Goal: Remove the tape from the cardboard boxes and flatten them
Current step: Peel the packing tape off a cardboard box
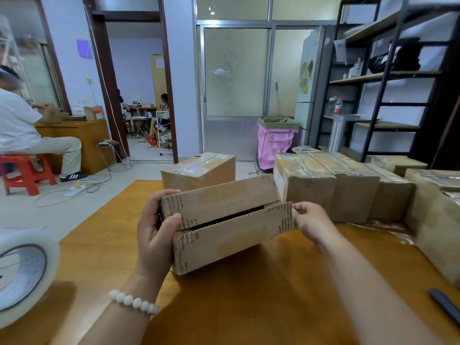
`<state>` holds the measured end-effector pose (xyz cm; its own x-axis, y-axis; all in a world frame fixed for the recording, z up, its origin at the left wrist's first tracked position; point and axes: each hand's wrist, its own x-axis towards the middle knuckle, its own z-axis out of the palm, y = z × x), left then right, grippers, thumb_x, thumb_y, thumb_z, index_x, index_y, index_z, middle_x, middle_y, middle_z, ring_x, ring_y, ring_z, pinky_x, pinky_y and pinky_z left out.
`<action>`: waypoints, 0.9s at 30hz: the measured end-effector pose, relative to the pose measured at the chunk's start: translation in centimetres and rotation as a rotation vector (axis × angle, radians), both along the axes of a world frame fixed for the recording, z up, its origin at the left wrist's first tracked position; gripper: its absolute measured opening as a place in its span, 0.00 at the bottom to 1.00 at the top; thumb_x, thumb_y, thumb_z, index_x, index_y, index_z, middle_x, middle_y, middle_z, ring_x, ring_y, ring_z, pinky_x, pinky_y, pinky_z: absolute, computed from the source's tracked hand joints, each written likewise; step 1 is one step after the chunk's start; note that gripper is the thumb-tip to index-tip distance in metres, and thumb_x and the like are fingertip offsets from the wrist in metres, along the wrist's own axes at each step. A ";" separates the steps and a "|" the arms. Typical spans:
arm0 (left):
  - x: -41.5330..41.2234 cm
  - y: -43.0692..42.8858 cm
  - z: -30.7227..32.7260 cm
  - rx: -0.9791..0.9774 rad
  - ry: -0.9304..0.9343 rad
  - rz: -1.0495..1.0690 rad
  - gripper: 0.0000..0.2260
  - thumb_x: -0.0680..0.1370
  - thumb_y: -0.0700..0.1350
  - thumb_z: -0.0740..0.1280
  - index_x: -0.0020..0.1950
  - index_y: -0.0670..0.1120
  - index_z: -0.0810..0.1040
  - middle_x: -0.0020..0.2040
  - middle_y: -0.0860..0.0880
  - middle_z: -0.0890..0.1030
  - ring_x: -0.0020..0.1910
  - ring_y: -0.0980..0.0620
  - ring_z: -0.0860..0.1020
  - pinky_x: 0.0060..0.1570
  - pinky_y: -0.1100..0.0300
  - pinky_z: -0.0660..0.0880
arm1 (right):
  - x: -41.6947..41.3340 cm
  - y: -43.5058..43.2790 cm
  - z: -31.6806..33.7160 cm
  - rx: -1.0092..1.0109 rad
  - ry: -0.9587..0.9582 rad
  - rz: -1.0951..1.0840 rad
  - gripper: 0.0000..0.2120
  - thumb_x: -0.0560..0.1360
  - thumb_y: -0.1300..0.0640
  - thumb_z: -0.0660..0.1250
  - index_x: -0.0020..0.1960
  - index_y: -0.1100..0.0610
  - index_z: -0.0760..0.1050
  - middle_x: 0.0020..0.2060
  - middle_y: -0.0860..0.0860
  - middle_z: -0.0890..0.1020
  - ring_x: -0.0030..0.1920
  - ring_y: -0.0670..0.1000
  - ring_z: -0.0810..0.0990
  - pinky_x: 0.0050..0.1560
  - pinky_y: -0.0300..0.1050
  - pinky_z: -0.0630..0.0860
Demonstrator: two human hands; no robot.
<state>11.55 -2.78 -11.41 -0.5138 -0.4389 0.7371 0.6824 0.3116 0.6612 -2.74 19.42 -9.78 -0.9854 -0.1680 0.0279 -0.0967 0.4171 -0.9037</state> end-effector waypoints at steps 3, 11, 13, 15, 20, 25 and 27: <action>0.0 0.1 0.0 0.005 -0.004 -0.003 0.12 0.66 0.50 0.63 0.47 0.60 0.79 0.38 0.57 0.76 0.37 0.56 0.73 0.33 0.64 0.73 | -0.3 0.0 -0.2 0.331 0.048 -0.005 0.07 0.79 0.57 0.64 0.43 0.56 0.77 0.41 0.53 0.80 0.39 0.52 0.74 0.33 0.42 0.67; 0.1 0.2 0.0 0.010 -0.012 0.002 0.12 0.66 0.50 0.63 0.46 0.60 0.79 0.37 0.58 0.76 0.37 0.56 0.73 0.32 0.63 0.73 | -0.7 0.1 -1.1 0.599 -0.011 0.057 0.35 0.76 0.57 0.69 0.77 0.56 0.55 0.69 0.59 0.70 0.67 0.59 0.70 0.66 0.49 0.68; 0.1 0.2 0.0 0.006 -0.010 0.003 0.12 0.67 0.48 0.63 0.46 0.61 0.79 0.37 0.58 0.77 0.37 0.57 0.73 0.33 0.63 0.73 | -1.0 0.4 -1.1 0.653 0.013 -0.010 0.35 0.76 0.57 0.68 0.77 0.55 0.54 0.69 0.58 0.70 0.67 0.59 0.70 0.64 0.50 0.69; 0.1 0.2 0.0 0.008 -0.007 0.000 0.15 0.68 0.42 0.62 0.46 0.61 0.79 0.37 0.58 0.76 0.36 0.58 0.73 0.32 0.64 0.73 | -1.6 1.1 -1.1 0.775 0.053 -0.114 0.21 0.76 0.57 0.67 0.68 0.55 0.69 0.62 0.56 0.76 0.62 0.58 0.74 0.58 0.49 0.73; 0.1 0.3 0.0 -0.001 -0.005 0.005 0.12 0.67 0.48 0.63 0.46 0.61 0.79 0.37 0.59 0.76 0.37 0.57 0.73 0.33 0.64 0.73 | -2.3 2.9 -0.4 0.928 -0.168 -0.069 0.16 0.72 0.51 0.72 0.55 0.59 0.77 0.57 0.56 0.79 0.55 0.57 0.78 0.54 0.47 0.75; 0.0 0.3 -0.2 -0.021 0.004 0.017 0.12 0.67 0.49 0.62 0.47 0.62 0.79 0.38 0.58 0.77 0.37 0.57 0.73 0.34 0.64 0.73 | -2.9 3.1 0.3 0.912 -0.206 -0.148 0.12 0.74 0.52 0.70 0.52 0.58 0.77 0.51 0.55 0.77 0.55 0.57 0.76 0.50 0.47 0.72; 0.0 0.3 -0.2 -0.030 0.008 0.021 0.12 0.67 0.49 0.62 0.47 0.62 0.79 0.38 0.58 0.76 0.37 0.57 0.73 0.34 0.65 0.73 | -2.7 3.3 0.7 0.912 -0.169 -0.228 0.07 0.73 0.55 0.70 0.45 0.57 0.74 0.48 0.55 0.76 0.55 0.58 0.76 0.51 0.48 0.72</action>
<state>11.53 -2.44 -11.56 -0.4987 -0.4273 0.7542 0.6805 0.3459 0.6460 -5.44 22.69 -9.03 -0.9760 0.1423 -0.1648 0.1764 0.9605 -0.2153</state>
